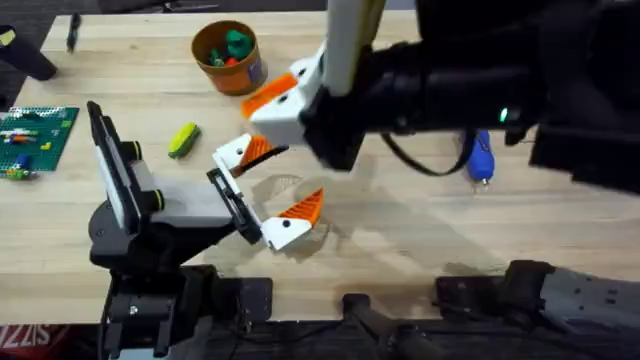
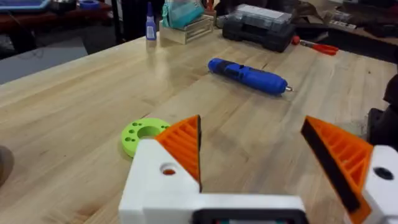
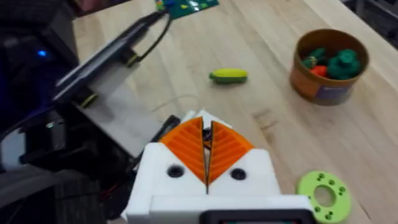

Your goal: Pick up the gripper from the table and insert it into the empty holder that is missing its gripper. Then pick up a screw, insert it into the mounting hole, and use the screwdriver to tighten it. Finally, clean up the table by picking up the vegetable and placing it into the bucket.

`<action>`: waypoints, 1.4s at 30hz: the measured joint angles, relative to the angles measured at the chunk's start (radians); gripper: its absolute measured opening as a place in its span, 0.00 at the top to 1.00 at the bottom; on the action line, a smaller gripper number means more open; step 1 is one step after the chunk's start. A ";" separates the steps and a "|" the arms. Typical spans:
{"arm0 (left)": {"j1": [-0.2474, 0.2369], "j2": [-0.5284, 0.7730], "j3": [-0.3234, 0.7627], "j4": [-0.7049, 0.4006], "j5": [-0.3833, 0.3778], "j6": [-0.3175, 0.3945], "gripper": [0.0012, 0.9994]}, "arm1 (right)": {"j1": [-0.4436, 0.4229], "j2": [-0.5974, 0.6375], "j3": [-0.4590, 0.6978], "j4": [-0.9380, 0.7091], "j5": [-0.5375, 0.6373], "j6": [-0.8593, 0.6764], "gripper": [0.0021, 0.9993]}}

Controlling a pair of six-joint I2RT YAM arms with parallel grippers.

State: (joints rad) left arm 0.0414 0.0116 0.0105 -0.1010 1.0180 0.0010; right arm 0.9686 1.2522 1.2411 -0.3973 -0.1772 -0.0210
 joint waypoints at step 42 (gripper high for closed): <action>0.000 0.000 0.000 0.000 0.000 0.000 0.01 | 0.052 0.157 0.000 0.102 -0.003 0.073 1.00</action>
State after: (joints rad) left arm 0.0414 0.0116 0.0102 -0.1010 1.0180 0.0010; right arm 1.0210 1.4094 1.2411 -0.2950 -0.1802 0.0525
